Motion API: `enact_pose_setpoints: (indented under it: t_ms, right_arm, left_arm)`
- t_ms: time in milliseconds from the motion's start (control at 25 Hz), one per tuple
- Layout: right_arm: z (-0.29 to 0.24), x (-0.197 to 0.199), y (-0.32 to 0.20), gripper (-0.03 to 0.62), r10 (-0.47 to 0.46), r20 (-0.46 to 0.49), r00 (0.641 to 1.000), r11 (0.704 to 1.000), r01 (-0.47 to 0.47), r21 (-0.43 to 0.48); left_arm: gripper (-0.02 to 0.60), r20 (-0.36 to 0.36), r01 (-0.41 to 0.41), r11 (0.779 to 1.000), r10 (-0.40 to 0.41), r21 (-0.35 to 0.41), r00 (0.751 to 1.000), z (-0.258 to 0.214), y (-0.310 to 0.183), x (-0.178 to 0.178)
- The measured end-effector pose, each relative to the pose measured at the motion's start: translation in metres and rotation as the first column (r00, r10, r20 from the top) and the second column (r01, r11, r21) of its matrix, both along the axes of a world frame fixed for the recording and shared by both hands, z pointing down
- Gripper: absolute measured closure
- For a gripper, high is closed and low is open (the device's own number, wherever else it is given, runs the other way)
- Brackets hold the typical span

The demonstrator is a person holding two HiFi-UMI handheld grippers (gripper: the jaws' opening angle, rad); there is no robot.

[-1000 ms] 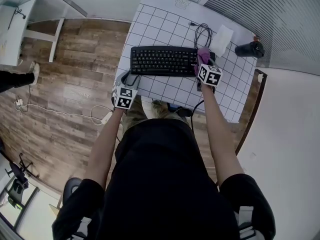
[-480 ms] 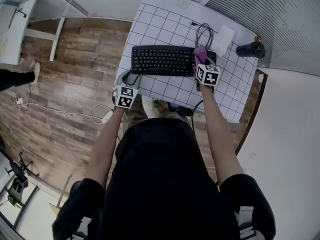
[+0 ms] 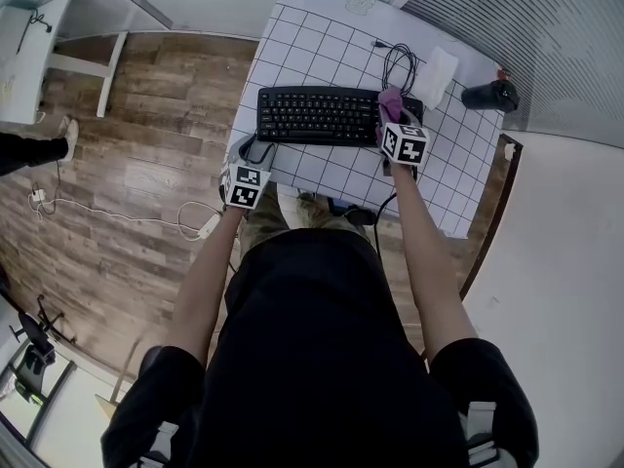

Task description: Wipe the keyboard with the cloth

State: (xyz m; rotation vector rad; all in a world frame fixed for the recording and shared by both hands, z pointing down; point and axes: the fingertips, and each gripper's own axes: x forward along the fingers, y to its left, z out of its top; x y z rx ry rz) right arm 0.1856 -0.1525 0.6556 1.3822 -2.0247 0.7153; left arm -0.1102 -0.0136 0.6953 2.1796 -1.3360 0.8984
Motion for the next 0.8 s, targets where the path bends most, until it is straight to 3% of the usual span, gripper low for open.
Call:
enact_pose_setpoints:
  t_ms: [160,400,800]
  right_arm:
    - [0.001,-0.027,0.006,0.49,-0.103,-0.017,0.994,0.995,0.103,0.0]
    - [0.004,-0.038,0.002,0.49,-0.057,0.012,0.998,0.998,0.057,-0.005]
    - [0.002,-0.053,0.007,0.491,-0.142,-0.047,0.989,0.99,0.143,0.011]
  left_arm:
    - [0.41,0.0,0.0,1.0,0.0,0.002,1.0,0.001,0.001,0.0]
    - [0.41,-0.004,-0.001,1.0,0.001,-0.003,1.0,0.001,0.0,0.001]
    - [0.408,0.002,-0.001,1.0,0.001,0.001,1.0,0.001,0.001,0.001]
